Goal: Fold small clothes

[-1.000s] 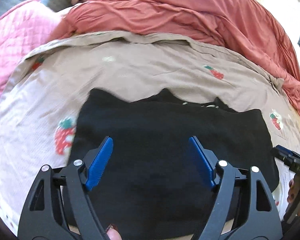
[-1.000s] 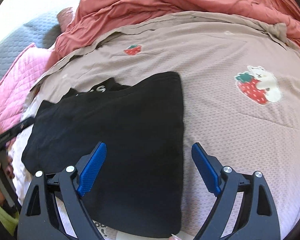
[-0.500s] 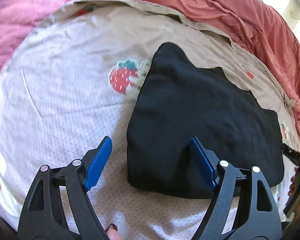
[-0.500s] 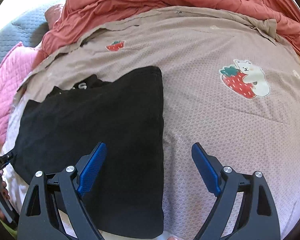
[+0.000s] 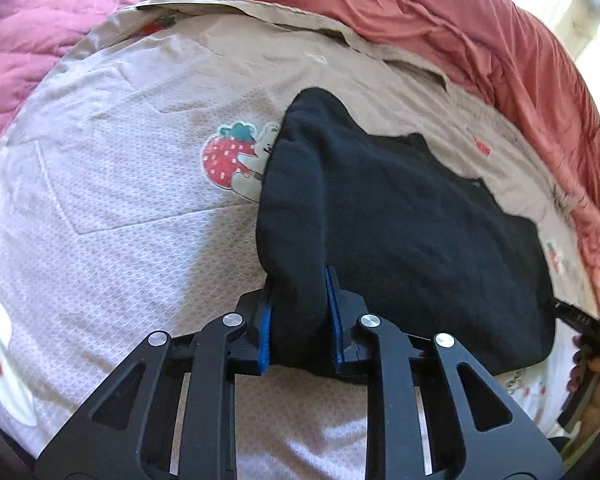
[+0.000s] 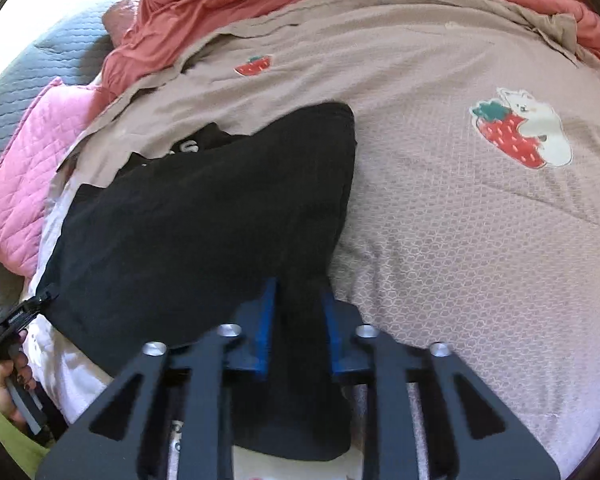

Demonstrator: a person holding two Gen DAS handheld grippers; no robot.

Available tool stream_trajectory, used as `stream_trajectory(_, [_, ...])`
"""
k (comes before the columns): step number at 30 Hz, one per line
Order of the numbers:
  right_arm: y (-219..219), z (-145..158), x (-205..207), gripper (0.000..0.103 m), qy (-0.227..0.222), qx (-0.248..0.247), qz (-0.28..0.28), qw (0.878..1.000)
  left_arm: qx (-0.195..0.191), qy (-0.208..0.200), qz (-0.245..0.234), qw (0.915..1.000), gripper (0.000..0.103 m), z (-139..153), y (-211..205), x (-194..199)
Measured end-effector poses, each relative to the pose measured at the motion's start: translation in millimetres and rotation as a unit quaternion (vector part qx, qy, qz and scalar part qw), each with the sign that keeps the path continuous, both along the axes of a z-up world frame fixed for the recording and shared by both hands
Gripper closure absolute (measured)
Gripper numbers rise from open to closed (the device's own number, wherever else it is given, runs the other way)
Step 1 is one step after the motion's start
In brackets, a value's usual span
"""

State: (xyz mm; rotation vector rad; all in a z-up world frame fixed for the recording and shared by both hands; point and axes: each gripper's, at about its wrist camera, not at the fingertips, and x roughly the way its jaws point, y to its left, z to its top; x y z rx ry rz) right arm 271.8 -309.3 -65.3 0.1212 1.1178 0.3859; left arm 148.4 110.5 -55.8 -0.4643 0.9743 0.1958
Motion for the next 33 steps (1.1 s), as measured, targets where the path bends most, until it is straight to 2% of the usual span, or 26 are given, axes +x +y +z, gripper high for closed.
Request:
stream_trajectory(3, [-4,-5,2,0.084,0.010,-0.003,-0.007,1.000,-0.007,0.008,-0.002,0.9999,0.088,-7,3,-3])
stream_trajectory(6, [-2,-8,2,0.077,0.012,-0.019,-0.008,1.000,-0.030,0.012,0.008,0.9995,0.087,-17,9,-6])
stream_trajectory(8, [-4,-8,2,0.057,0.012,-0.038,-0.019,0.999,-0.031,0.005,0.004,0.9995,0.086,-15,8,-8])
stream_trajectory(10, [-11,-9,3,0.052,0.019,-0.026,-0.033,0.999,-0.019,0.007,0.000,0.9998,0.083,-11,7,-10])
stream_trajectory(12, [-17,-8,4,0.051,0.023,-0.010,-0.044,0.999,-0.013,0.003,0.001,0.9999,0.079,-7,8,-14])
stream_trajectory(19, [-22,0,4,0.051,-0.003,-0.007,-0.063,0.998,-0.029,-0.034,0.028,0.9986,0.074,14,24,-14])
stream_trajectory(21, [-22,3,5,0.046,-0.008,-0.004,-0.065,0.998,-0.026,-0.035,0.032,0.9985,0.069,17,28,-4])
stream_trajectory(22, [-21,4,5,0.043,-0.011,-0.003,-0.064,0.998,-0.022,-0.034,0.033,0.9986,0.068,18,28,1])
stream_trajectory(28, [-8,10,1,0.043,-0.035,-0.008,-0.041,0.999,0.020,-0.023,0.023,0.9993,0.061,20,25,49])
stream_trajectory(31, [1,16,0,0.043,-0.058,-0.012,-0.025,0.998,0.053,-0.013,0.009,0.9985,0.055,17,18,72])
stream_trajectory(33, [8,20,-2,0.042,-0.072,-0.007,-0.009,0.997,0.065,-0.006,0.001,0.9979,0.047,13,17,87])
